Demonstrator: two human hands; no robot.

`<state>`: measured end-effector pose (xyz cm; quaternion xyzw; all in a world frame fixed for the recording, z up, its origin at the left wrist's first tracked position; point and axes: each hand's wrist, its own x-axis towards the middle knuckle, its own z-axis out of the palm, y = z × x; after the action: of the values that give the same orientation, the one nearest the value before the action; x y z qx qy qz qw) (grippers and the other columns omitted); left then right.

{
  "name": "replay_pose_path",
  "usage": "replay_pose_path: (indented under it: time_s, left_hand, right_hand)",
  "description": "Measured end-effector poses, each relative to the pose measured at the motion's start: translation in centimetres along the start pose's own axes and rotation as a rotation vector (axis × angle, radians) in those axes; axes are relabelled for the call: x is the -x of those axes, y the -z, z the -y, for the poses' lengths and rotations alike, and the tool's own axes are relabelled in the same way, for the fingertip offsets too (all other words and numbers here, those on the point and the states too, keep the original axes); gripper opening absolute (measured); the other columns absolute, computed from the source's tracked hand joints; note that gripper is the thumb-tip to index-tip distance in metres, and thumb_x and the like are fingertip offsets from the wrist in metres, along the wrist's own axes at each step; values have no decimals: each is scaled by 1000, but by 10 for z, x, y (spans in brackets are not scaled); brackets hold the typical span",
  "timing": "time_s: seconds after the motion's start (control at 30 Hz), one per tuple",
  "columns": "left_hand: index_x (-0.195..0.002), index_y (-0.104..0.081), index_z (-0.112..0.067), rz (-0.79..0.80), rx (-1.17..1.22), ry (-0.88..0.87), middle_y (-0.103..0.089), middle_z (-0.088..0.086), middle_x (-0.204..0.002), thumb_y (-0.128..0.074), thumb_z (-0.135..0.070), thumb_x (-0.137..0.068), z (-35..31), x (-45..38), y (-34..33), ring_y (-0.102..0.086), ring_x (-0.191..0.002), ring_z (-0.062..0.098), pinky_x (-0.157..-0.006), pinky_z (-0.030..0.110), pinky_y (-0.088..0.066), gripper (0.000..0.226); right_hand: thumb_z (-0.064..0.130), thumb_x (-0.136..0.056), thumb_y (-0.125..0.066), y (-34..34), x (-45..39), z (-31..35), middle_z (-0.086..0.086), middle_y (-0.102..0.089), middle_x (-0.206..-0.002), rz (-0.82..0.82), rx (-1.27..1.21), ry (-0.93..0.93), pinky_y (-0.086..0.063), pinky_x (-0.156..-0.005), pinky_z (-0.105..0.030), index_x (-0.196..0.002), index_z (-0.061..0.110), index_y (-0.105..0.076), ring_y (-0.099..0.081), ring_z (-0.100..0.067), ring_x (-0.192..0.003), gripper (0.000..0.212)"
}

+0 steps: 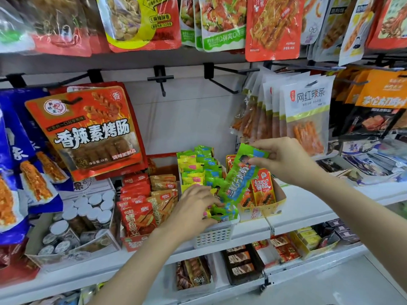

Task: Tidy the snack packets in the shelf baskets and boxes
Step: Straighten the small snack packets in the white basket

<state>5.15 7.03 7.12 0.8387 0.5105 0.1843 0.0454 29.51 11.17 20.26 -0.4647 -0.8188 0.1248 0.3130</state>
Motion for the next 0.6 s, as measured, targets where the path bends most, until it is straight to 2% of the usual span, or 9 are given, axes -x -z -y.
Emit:
replay_pose_path:
  time_s: [0.1, 0.17, 0.27, 0.33, 0.37, 0.43, 0.5, 0.53, 0.6]
  left_hand:
    - [-125, -61, -38, 12, 5, 14, -58, -16, -129, -75, -46, -79, -2, -1, 3, -32, -136, 9, -114, 33, -17, 49]
    - [-125, -60, -39, 22, 19, 21, -57, -19, -127, -74, -47, -79, -3, -2, 4, -31, -134, 7, -109, 30, -17, 49]
    - [-123, -61, -41, -1, 34, 25, -54, -20, -123, -74, -46, -79, -4, 0, 5, -33, -128, 7, -104, 25, -16, 46]
    - [-120, -62, -41, -27, 39, 48, -45, -17, -124, -74, -45, -79, -4, 2, 4, -35, -123, 12, -102, 25, -18, 42]
    - [-119, -63, -41, -31, 49, 65, -39, -15, -126, -75, -45, -80, -4, 4, 4, -36, -122, 15, -101, 25, -20, 41]
    - [-117, -63, -40, -23, 68, 87, -31, -14, -133, -75, -44, -80, -5, 5, 5, -37, -123, 19, -105, 29, -25, 39]
    - [-116, -64, -38, -19, 75, 68, -24, -12, -145, -76, -43, -80, -5, 5, 6, -37, -129, 16, -109, 37, -28, 39]
    - [-115, -64, -36, -24, 75, 51, -19, -13, -151, -77, -43, -80, -6, 5, 6, -36, -132, 13, -111, 39, -27, 38]
    - [-116, -63, -36, -18, 70, 31, -12, -16, -159, -76, -42, -81, -5, 4, 6, -29, -137, 10, -113, 38, -21, 38]
  right_hand:
    - [30, -82, -76, -28, -5, 4, 6, -75, -101, 39, 79, 62, -49, -78, -20, -111, 24, -74, -66, -6, -80, 30]
    - [30, -83, -76, -51, -4, 1, -1, -76, -98, 64, 99, 48, -51, -78, -27, -112, 22, -74, -67, -12, -78, 30]
    - [31, -84, -75, -81, -2, -8, -9, -73, -100, 123, 149, -82, -46, -80, -29, -114, 17, -73, -65, -22, -89, 33]
    - [33, -83, -75, -95, 0, -14, -8, -71, -92, 235, 185, -164, -41, -73, -29, -111, 11, -74, -61, -18, -79, 35]
    - [33, -82, -77, -97, 0, -15, -5, -71, -90, 284, 172, -188, -40, -69, -26, -111, 10, -74, -58, -13, -74, 37]
    - [33, -77, -81, -97, -4, -17, -1, -75, -98, 335, 120, -195, -40, -65, -10, -108, 12, -75, -60, -5, -77, 37]
    - [32, -74, -84, -93, -9, -19, 2, -76, -92, 313, 67, -192, -40, -61, -1, -95, 16, -79, -63, -1, -74, 27]
    - [31, -74, -84, -92, -9, -19, 2, -76, -88, 294, 50, -191, -43, -62, -3, -89, 17, -80, -65, -1, -73, 21]
    - [27, -75, -83, -97, -6, -18, 1, -76, -83, 282, 33, -194, -53, -69, -16, -84, 16, -80, -68, -6, -74, 14]
